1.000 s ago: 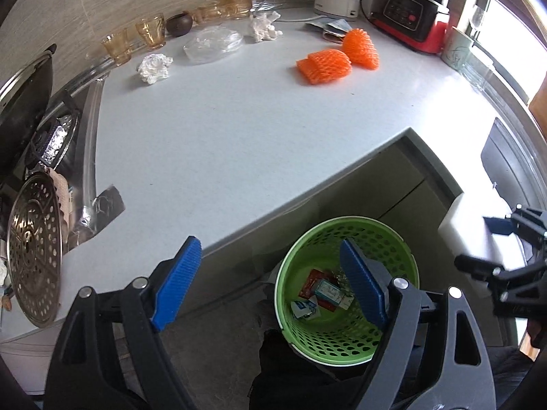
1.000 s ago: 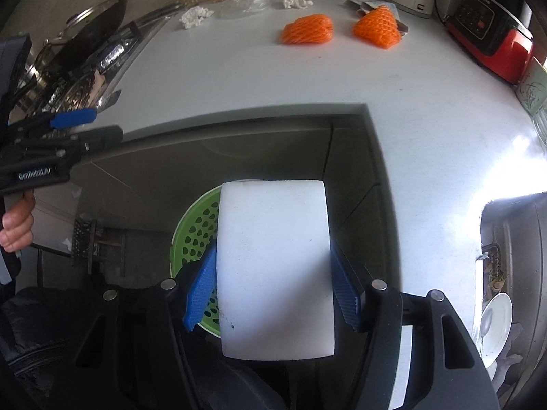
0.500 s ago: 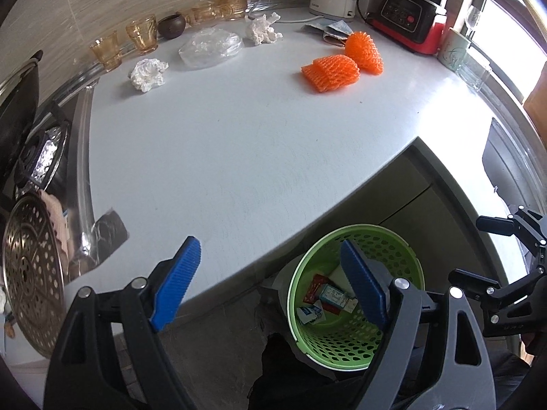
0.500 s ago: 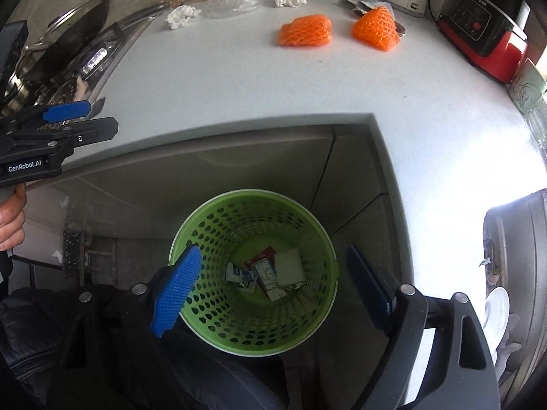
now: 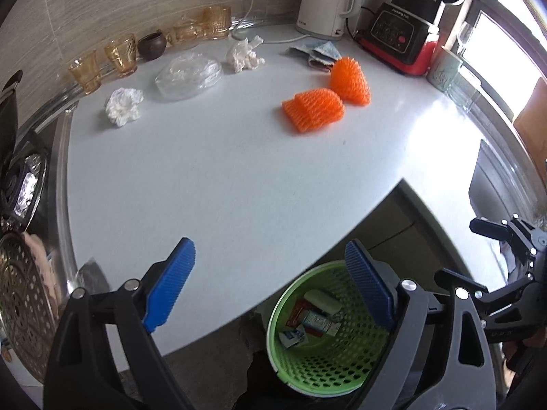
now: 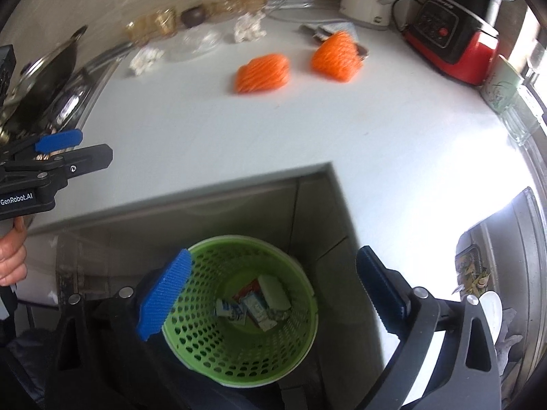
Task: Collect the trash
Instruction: 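Move both open tools toward the orange foam nets on the counter, then grasp one orange foam net with the left tool while the right tool grasps the other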
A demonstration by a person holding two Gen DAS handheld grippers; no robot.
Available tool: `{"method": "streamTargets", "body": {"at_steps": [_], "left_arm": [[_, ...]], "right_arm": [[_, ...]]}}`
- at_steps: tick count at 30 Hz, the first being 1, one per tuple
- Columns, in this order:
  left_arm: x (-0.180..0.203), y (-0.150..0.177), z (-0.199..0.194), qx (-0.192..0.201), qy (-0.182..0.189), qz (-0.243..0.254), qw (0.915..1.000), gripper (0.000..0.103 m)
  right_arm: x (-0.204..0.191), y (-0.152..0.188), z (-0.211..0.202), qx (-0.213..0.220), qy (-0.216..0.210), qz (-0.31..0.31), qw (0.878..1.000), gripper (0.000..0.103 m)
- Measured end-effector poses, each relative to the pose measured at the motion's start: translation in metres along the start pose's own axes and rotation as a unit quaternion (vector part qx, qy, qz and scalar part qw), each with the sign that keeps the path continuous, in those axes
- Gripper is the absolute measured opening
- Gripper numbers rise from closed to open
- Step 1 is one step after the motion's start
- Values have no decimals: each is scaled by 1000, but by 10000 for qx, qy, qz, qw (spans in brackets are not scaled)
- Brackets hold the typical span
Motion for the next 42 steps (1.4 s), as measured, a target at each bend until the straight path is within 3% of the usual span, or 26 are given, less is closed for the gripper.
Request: {"method": "streamTargets", "body": {"at_steps": [10, 21, 27, 29, 33, 35, 42], "left_arm": [[25, -60, 38, 225, 15, 136, 9997, 90], [44, -128, 120, 130, 101, 362, 9992, 89], [39, -144, 158, -150, 2, 259, 9996, 71], [36, -146, 166, -250, -36, 210, 9995, 55], [33, -149, 174, -282, -21, 174, 9994, 40], [34, -150, 172, -292, 79, 194, 9994, 27], [30, -147, 149, -120, 240, 118, 9996, 22]], "right_arm": [[35, -13, 16, -34, 25, 460, 9989, 97], [72, -37, 42, -59, 87, 791, 9968, 97], [88, -53, 57, -113, 48, 957, 9953, 97], [92, -58, 62, -130, 32, 1007, 9948, 97], [96, -68, 71, -157, 9, 1082, 9940, 97], [97, -74, 73, -126, -7, 1108, 9938, 97], [88, -121, 86, 122, -71, 1179, 9929, 97]]}}
Point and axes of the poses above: each gripper's, at about its wrist camera, not at the fingertips, and z roughly the way its jaws point, x to its right, y to its underside, the point moved 7 cm from there along z, roughly the way its jaws point, and after that the axes turned 14 degrees about y, right-handed, at the moved point
